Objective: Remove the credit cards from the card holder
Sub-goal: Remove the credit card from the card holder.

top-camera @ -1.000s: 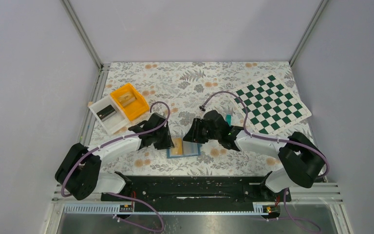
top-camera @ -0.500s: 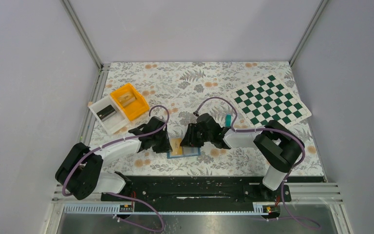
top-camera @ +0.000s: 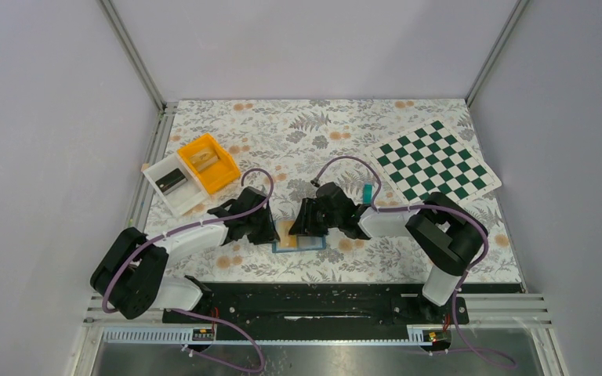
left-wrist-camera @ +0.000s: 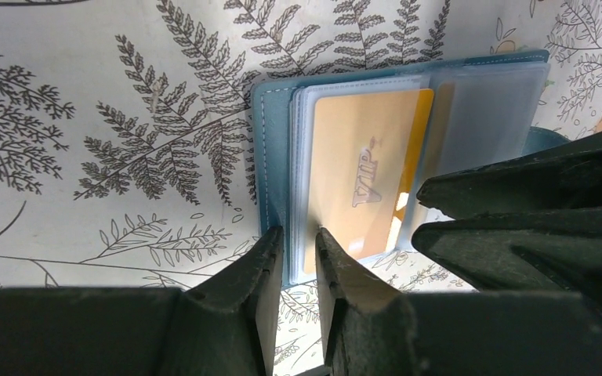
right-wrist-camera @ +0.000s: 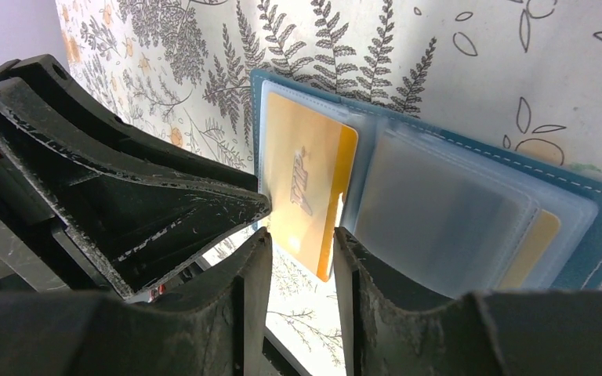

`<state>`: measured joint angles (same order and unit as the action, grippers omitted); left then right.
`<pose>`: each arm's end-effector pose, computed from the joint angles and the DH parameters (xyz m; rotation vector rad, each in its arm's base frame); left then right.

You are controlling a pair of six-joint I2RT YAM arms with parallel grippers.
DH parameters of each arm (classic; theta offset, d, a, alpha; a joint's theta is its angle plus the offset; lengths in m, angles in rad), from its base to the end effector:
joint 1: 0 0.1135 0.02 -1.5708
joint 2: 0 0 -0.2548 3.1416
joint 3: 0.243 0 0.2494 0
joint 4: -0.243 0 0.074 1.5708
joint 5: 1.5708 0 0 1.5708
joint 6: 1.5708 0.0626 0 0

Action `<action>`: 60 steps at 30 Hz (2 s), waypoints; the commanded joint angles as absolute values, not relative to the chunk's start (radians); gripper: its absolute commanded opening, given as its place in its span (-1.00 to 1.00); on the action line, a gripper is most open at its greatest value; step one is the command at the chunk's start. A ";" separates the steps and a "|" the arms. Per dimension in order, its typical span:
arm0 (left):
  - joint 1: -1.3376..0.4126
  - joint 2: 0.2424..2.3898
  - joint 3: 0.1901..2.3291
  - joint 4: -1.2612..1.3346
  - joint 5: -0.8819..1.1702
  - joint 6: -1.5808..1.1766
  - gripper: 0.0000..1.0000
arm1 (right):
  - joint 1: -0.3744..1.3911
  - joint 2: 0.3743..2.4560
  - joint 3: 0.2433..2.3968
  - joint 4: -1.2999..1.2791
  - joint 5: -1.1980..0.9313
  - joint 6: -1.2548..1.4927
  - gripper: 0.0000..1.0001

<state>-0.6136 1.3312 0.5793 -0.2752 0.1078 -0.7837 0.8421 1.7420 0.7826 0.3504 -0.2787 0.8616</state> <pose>0.1987 -0.1482 0.1229 -0.1910 2.7237 -0.6023 0.2279 0.2812 0.1240 -0.1549 2.4441 1.1846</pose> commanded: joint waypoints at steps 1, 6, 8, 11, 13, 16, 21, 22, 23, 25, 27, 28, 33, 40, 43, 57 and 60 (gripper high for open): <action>-0.612 1.356 0.551 -0.234 0.128 -0.785 -0.56 | 0.834 1.752 0.793 0.345 -0.249 0.850 -0.17; -0.611 1.373 0.547 -0.217 0.147 -0.787 -0.57 | 0.834 1.772 0.795 0.351 -0.258 0.850 -0.18; -0.612 1.377 0.548 -0.214 0.151 -0.787 -0.57 | 0.834 1.767 0.794 0.338 -0.245 0.842 -0.18; -0.612 1.382 0.548 -0.209 0.158 -0.785 -0.57 | 0.834 1.754 0.798 0.298 -0.210 0.810 -0.18; -0.611 1.384 0.546 -0.203 0.161 -0.787 -0.57 | 0.836 1.735 0.798 0.267 -0.174 0.790 -0.18; -0.612 1.386 0.551 -0.201 0.165 -0.788 -0.56 | 0.836 1.721 0.798 0.254 -0.166 0.777 -0.18; -0.612 1.396 0.551 -0.191 0.174 -0.790 -0.57 | 0.836 1.739 0.791 0.304 -0.210 0.793 -0.17; -0.612 1.400 0.548 -0.187 0.177 -0.791 -0.57 | 0.836 1.746 0.788 0.325 -0.225 0.801 -0.17; -0.612 1.402 0.548 -0.186 0.179 -0.792 -0.57 | 0.836 1.753 0.785 0.339 -0.237 0.810 -0.17; -0.612 1.404 0.546 -0.185 0.181 -0.792 -0.57 | 0.836 1.764 0.780 0.368 -0.258 0.829 -0.17; -0.612 1.405 0.544 -0.181 0.181 -0.792 -0.57 | 0.833 1.772 0.771 0.403 -0.278 0.847 -0.17; -0.611 1.405 0.541 -0.177 0.183 -0.793 -0.58 | 0.830 1.776 0.762 0.431 -0.295 0.857 -0.18; -0.611 1.403 0.535 -0.164 0.190 -0.798 -0.59 | 0.821 1.773 0.717 0.559 -0.344 0.892 -0.31; -0.613 1.412 0.525 -0.129 0.217 -0.800 -0.66 | 0.803 1.804 0.673 0.742 -0.431 0.956 -0.37; -0.613 1.416 0.525 -0.127 0.224 -0.798 -0.69 | 0.791 1.820 0.654 0.816 -0.455 0.980 -0.40; -0.612 1.420 0.548 -0.147 0.228 -0.781 -0.93 | 0.781 1.807 0.658 0.829 -0.536 0.954 -0.56; -0.612 1.416 0.552 -0.149 0.236 -0.778 -0.94 | 0.779 1.800 0.666 0.781 -0.546 0.918 -0.59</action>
